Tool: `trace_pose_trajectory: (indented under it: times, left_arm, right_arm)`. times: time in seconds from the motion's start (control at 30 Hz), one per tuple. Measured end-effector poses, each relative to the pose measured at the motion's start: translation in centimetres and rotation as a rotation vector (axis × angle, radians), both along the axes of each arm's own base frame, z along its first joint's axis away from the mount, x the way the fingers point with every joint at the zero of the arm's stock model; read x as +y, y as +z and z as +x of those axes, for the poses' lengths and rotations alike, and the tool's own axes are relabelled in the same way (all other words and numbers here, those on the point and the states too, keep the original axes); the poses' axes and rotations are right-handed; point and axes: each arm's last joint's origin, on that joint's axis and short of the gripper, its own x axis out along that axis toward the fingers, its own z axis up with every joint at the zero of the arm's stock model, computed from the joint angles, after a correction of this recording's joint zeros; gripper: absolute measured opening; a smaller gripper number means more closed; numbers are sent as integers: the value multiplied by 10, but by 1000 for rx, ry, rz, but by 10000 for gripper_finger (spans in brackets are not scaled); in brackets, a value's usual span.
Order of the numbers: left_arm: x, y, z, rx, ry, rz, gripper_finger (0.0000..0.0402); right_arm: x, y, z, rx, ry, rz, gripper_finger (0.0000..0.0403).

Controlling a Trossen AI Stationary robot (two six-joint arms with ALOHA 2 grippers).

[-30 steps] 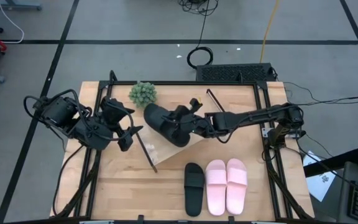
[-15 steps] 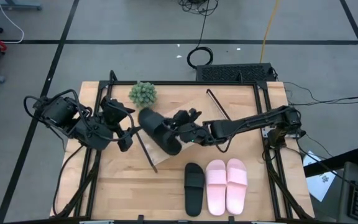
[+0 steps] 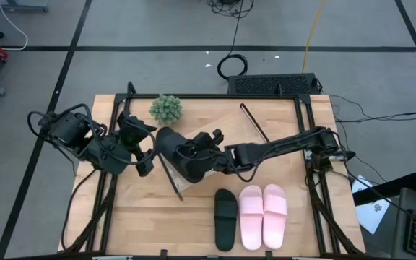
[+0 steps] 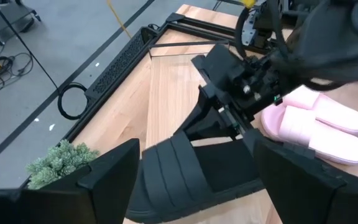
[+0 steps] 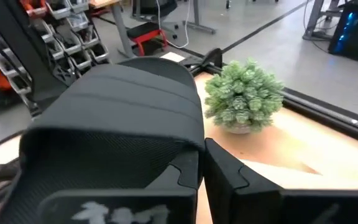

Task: Pick and place slides into the shelf
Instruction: Put the left black slide on the shelf

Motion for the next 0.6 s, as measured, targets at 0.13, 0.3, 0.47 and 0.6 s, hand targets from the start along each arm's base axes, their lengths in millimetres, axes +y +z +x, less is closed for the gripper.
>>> trace_pose_trajectory:
  times: [0.13, 0.3, 0.47, 0.6]
  left_arm:
    - [0, 0, 0, 4, -7, 8, 313]
    - [0, 0, 0, 4, -7, 10, 316]
    - [0, 0, 0, 3, -4, 11, 313]
    - [0, 0, 0, 2, -4, 10, 314]
  right_arm:
    - [-1, -3, -2, 14, -30, 11, 0]
    - [-2, -6, -4, 16, -67, 45, 0]
    - [-1, -13, -2, 21, -86, 54, 0]
    - [3, -22, 2, 43, -67, 55, 0]
